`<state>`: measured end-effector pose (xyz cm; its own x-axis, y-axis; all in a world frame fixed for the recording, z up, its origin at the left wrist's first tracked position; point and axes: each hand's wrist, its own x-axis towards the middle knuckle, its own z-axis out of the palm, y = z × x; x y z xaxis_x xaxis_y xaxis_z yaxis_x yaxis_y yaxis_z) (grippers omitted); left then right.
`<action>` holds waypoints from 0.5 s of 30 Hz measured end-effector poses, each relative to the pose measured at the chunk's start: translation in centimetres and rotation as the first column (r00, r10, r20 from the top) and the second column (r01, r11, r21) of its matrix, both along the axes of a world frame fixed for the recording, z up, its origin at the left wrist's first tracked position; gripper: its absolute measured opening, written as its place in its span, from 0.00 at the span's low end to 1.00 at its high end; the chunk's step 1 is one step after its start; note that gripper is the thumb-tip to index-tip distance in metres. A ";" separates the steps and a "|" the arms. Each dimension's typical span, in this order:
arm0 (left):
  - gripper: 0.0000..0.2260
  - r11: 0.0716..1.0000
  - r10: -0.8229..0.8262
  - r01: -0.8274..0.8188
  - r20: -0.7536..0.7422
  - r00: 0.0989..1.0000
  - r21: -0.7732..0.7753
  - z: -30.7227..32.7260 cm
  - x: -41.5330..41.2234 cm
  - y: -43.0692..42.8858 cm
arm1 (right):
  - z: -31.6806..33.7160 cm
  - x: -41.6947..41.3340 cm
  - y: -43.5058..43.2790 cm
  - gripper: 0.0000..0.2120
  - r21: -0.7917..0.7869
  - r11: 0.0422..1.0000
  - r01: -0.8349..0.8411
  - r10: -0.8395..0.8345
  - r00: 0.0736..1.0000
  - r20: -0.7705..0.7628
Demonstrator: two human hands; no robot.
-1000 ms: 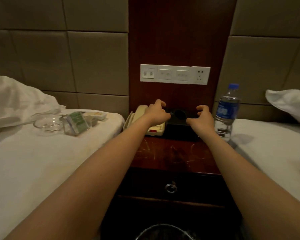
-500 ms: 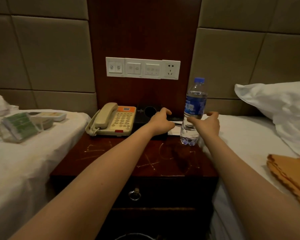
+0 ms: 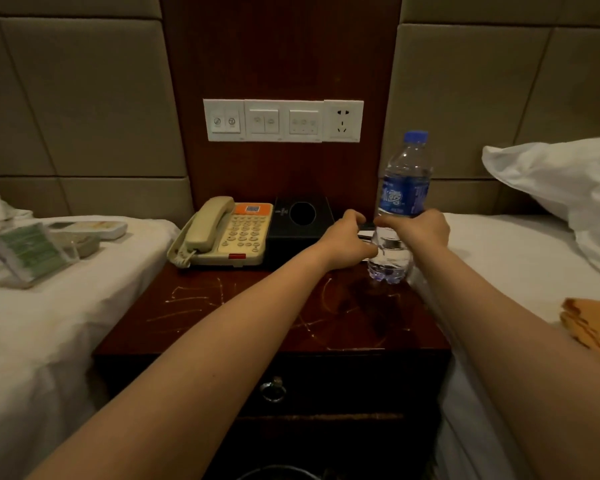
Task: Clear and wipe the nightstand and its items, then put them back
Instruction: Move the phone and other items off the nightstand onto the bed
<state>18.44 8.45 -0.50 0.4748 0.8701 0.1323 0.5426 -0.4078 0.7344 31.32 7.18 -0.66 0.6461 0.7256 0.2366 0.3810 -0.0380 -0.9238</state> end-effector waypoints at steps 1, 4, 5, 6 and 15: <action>0.29 1.000 -0.006 0.006 0.005 1.000 -0.005 0.4 -0.3 -0.4 | 0.4 0.2 -0.4 0.25 0.008 1.000 0.000 0.001 1.000 -0.028; 0.31 1.000 -0.004 0.004 0.018 1.000 0.004 1.9 -1.0 -1.6 | 2.0 0.3 -1.8 0.24 0.041 0.999 -0.001 0.007 0.986 -0.165; 0.32 1.000 0.003 -0.003 0.024 1.000 0.012 2.4 -1.2 -2.0 | 2.5 0.2 -2.3 0.23 0.051 0.999 -0.017 0.028 0.975 -0.220; 0.33 1.000 0.008 -0.008 0.029 1.000 0.018 3.0 -1.3 -2.4 | 3.1 0.0 -2.8 0.23 0.062 0.997 -0.038 0.054 0.960 -0.274; 0.35 0.993 0.098 -0.099 0.016 0.995 0.070 6.7 -5.4 -5.6 | 6.9 -6.4 -5.9 0.30 0.121 0.942 -0.313 0.330 0.807 -0.490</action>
<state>13.01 2.80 6.20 0.3854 0.9008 0.2001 0.5736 -0.4037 0.7128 24.90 1.33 6.28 0.4131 0.9103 -0.0247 -0.1440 0.0385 -0.9888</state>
